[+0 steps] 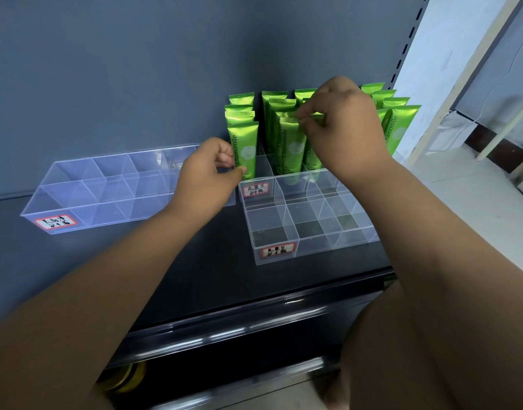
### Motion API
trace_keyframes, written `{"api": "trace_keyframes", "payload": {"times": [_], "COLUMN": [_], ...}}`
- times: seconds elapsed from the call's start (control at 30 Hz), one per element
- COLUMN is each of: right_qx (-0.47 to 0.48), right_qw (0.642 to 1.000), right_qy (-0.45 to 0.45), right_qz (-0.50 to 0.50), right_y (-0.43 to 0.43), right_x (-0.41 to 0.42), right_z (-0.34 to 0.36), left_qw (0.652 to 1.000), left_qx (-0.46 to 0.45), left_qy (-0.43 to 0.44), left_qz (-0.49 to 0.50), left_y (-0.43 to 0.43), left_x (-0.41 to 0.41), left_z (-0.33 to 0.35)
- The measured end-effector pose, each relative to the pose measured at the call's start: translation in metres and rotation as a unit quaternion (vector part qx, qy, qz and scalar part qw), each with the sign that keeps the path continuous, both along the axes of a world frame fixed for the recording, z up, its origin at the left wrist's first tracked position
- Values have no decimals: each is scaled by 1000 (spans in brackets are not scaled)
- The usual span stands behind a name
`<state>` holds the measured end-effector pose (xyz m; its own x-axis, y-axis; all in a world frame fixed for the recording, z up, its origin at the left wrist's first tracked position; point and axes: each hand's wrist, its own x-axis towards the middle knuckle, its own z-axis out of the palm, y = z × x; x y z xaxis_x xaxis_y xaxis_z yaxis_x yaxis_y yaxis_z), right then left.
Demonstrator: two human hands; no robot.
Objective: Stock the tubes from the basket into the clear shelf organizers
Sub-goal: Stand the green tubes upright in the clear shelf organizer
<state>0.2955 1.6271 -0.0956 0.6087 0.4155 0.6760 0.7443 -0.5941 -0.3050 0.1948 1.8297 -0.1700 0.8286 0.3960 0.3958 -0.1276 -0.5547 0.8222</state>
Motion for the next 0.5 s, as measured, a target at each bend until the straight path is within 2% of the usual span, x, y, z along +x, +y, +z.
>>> {"api": "trace_keyframes", "payload": {"times": [0.2,0.33,0.5], "right_qx": [-24,-74,-94], "right_qw": [999,990,981], "right_qy": [-8,-86,-123], "right_qz": [-20,-81,-114], "right_y": [-2,1,5], "right_x": [0,-3,0], "right_z": [2,5,2], "left_qw": [1000,1000,1000], "left_qx": [-10,-13,-12], "left_qy": [3,10,12], "left_qz": [2,4,2], "left_y": [-2,-2,-1], "left_x": [-1,-1,0], "left_z": [3,3,3]}}
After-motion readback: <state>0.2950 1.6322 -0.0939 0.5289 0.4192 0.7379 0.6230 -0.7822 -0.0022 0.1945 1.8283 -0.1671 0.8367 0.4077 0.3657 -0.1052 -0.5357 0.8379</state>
